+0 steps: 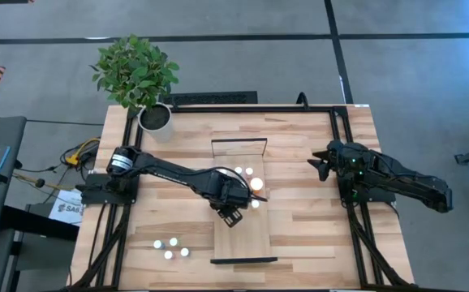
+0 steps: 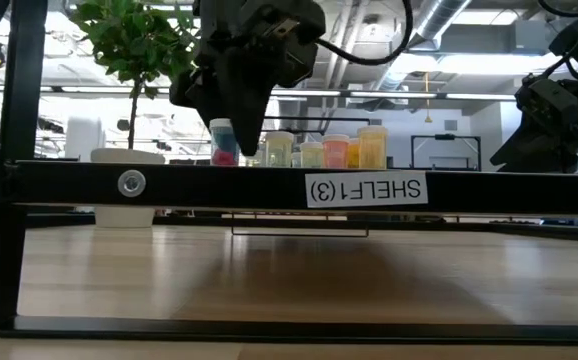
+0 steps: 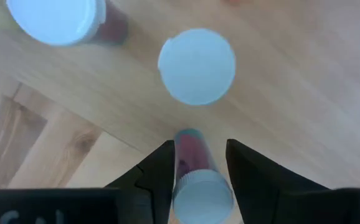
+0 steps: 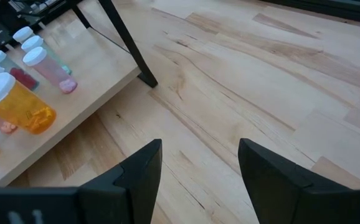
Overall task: Pick and place medicine bottles onto shelf by color
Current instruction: Put the blue pill bottle on the shelf
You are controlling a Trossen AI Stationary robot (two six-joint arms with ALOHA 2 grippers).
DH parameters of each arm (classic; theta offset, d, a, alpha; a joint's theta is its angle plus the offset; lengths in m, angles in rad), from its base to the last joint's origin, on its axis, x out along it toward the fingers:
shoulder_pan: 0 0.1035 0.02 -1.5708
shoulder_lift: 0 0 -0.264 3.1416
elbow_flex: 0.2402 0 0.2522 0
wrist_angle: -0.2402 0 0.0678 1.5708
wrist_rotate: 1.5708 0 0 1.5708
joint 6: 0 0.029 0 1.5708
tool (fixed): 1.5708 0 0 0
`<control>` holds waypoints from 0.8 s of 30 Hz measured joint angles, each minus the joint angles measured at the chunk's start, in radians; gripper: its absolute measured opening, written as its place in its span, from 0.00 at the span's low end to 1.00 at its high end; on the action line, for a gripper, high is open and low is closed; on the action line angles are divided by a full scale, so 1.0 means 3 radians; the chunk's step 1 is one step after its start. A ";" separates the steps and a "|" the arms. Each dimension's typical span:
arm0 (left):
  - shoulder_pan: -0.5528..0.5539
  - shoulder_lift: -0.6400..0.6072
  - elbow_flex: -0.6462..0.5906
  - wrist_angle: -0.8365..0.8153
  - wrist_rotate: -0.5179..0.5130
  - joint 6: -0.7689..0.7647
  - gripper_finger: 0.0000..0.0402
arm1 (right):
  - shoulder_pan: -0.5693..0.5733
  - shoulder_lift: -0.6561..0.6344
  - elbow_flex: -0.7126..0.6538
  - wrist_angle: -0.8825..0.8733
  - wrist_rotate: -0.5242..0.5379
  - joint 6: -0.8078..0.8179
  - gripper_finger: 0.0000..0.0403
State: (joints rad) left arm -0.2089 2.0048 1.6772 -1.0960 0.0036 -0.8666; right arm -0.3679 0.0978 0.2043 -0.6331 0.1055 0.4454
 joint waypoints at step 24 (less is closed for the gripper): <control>-0.0278 -0.0021 0.1223 -0.1330 -0.0705 0.0081 0.39 | 0.0000 0.0000 0.0000 0.0000 0.0000 0.0000 0.58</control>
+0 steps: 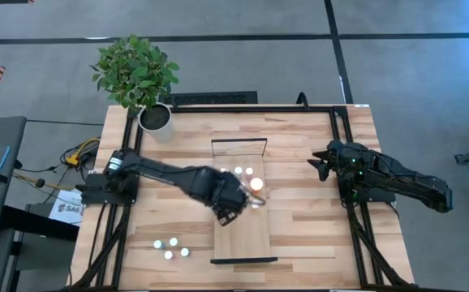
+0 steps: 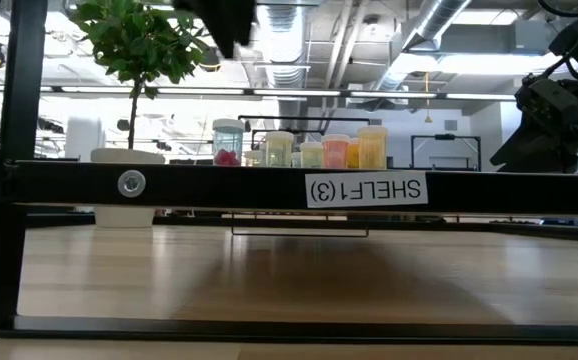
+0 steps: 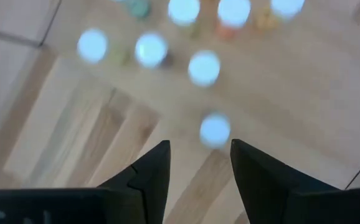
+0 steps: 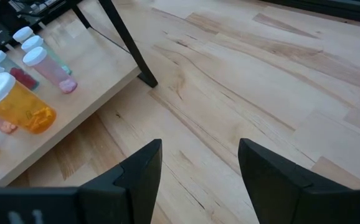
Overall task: Pick and place medicine bottles onto shelf by color
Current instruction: Put the blue pill bottle on the shelf
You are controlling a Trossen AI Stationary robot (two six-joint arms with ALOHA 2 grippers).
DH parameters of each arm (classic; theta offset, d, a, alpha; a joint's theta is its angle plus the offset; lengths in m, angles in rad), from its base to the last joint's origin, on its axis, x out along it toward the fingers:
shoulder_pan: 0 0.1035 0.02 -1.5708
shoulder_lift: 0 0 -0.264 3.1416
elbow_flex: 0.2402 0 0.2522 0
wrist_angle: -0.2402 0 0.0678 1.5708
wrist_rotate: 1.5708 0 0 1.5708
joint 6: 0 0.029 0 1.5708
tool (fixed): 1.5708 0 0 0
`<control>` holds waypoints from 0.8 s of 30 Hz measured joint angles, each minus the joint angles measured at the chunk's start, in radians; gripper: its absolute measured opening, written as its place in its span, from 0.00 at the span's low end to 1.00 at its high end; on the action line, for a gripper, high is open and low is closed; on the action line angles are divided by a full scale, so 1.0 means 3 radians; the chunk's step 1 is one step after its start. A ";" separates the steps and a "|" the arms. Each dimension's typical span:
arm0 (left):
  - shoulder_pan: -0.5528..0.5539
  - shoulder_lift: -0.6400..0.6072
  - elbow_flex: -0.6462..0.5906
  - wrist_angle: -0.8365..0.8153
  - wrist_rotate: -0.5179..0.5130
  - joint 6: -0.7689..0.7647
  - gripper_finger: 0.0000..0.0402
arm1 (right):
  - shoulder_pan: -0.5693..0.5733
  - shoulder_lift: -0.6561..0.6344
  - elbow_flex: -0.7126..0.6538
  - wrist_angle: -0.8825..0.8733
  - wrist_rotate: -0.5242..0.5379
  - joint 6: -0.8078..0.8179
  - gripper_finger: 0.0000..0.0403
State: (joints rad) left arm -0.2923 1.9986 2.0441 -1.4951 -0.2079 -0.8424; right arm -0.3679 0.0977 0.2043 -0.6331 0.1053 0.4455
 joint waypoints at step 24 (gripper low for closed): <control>-0.1213 -0.1862 -0.2065 0.0455 0.0467 -0.0609 0.39 | 0.0001 0.0000 0.0000 -0.0001 0.0000 0.0000 0.58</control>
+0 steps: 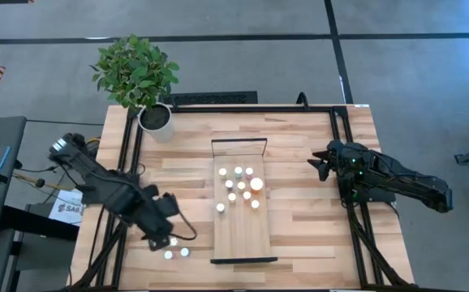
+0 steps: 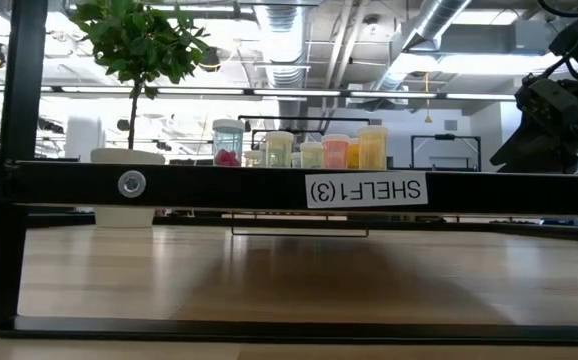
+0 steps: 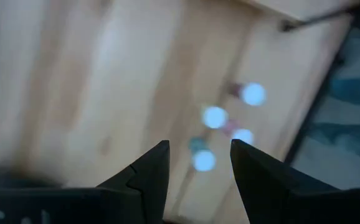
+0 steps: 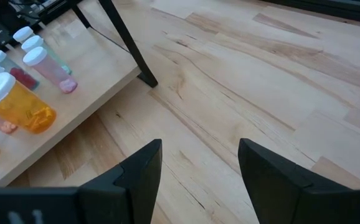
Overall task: Pick and place medicine bottles onto shelf by color
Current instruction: Put the blue pill bottle on the shelf
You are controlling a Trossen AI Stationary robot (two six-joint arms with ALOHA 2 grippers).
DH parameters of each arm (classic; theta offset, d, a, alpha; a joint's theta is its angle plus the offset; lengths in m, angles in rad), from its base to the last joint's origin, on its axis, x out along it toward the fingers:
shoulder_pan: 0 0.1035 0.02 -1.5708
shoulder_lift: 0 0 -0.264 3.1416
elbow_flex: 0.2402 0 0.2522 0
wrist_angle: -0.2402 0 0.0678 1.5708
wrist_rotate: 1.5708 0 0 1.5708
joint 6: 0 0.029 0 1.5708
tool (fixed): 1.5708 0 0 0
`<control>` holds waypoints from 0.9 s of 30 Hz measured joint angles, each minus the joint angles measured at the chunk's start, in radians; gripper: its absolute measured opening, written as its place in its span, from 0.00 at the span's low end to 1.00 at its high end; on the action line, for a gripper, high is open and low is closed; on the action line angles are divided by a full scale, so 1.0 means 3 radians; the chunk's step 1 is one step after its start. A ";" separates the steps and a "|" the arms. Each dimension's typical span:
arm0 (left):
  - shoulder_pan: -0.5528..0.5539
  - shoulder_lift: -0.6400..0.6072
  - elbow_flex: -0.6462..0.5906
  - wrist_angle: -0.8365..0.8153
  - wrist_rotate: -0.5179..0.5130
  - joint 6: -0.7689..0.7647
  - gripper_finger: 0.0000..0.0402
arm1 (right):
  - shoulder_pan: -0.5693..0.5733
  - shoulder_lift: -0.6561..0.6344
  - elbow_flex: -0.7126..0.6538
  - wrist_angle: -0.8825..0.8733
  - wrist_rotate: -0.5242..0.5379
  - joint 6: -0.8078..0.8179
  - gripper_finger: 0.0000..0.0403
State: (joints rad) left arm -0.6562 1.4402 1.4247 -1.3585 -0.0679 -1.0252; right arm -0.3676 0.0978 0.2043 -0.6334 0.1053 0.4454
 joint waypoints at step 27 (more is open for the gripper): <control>-0.1202 -0.0506 -0.1324 0.1037 0.0096 -0.0112 0.39 | 0.0000 -0.0001 0.0000 0.0000 0.0000 0.0000 0.58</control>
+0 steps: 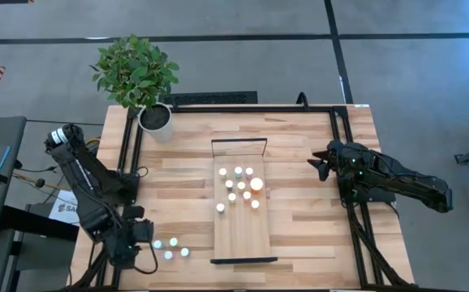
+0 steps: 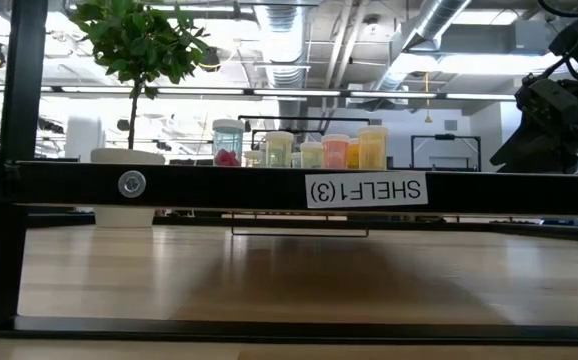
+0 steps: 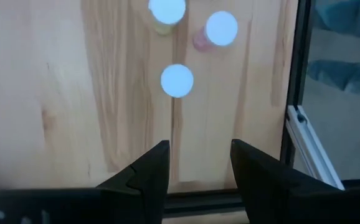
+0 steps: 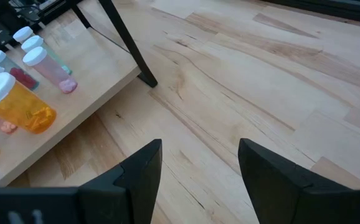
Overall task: Pick and place medicine bottles onto shelf by color
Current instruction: Put the blue pill bottle on the shelf
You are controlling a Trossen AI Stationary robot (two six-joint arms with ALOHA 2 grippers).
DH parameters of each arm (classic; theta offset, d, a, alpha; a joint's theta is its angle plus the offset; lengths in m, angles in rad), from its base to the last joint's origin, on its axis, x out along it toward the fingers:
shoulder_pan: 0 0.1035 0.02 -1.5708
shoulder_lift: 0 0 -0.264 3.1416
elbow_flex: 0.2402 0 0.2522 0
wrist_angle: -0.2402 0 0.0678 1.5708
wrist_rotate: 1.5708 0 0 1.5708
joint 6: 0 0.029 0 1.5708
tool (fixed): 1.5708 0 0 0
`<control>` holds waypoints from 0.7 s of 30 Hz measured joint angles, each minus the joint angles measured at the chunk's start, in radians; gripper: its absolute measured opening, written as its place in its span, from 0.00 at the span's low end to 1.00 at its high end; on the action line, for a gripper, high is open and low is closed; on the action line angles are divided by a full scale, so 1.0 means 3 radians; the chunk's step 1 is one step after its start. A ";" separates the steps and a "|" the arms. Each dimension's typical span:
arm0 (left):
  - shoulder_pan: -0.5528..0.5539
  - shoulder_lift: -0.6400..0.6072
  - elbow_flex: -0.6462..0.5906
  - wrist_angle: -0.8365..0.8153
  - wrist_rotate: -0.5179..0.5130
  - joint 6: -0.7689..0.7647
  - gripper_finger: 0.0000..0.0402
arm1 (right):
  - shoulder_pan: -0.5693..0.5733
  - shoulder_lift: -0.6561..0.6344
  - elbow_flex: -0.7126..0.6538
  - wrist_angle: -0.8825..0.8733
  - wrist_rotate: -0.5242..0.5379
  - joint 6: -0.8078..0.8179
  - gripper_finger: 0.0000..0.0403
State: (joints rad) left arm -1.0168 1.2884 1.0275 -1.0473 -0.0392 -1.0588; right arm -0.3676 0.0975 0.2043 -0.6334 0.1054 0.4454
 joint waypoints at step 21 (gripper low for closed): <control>-0.0217 0.0001 0.0004 0.0259 -0.0341 -0.0041 0.39 | 0.0000 0.0000 0.0000 0.0001 0.0000 0.0000 0.58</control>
State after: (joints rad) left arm -1.0820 1.2888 1.0286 -0.9695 -0.1414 -1.0711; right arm -0.3676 0.0975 0.2043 -0.6331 0.1055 0.4454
